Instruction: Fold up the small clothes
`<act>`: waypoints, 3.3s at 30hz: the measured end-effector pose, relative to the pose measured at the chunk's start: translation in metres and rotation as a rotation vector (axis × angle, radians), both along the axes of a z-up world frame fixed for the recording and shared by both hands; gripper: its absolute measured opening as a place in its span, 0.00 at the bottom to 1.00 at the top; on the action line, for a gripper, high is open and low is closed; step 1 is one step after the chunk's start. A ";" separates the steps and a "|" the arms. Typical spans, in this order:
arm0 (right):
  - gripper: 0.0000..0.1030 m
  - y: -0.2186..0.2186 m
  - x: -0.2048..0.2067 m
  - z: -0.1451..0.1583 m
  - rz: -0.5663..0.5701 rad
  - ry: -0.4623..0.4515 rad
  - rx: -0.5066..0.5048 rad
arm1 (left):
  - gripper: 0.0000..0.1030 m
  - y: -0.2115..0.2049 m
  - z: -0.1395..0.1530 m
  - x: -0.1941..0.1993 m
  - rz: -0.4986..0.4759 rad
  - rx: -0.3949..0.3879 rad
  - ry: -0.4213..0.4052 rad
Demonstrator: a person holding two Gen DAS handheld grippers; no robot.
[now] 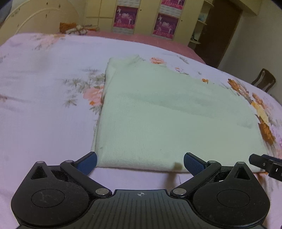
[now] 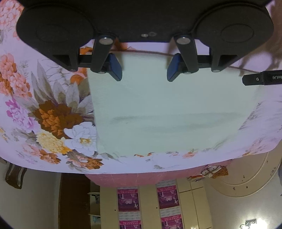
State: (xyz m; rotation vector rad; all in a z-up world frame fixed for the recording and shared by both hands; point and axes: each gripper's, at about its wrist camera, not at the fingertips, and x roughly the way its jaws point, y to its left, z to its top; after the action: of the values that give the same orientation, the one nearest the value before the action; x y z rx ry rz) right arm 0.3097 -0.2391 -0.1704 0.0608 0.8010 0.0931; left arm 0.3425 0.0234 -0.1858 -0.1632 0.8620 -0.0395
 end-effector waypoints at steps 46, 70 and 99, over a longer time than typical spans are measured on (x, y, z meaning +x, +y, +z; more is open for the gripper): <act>0.53 0.020 0.086 0.000 0.014 -0.043 -0.045 | 1.00 -0.017 0.003 0.093 -0.025 0.135 -0.064; 0.56 0.039 0.031 -0.013 0.039 0.023 -0.054 | 1.00 -0.001 -0.003 0.022 -0.024 0.053 0.036; 0.56 0.037 0.042 -0.016 0.048 0.003 -0.035 | 0.99 0.019 -0.021 0.013 0.160 -0.401 -0.060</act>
State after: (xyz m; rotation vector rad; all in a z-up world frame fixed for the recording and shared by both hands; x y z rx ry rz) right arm 0.3521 -0.2021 -0.1868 0.0087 0.8072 0.1246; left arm 0.3558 0.0420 -0.2065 -0.6035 0.7717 -0.0668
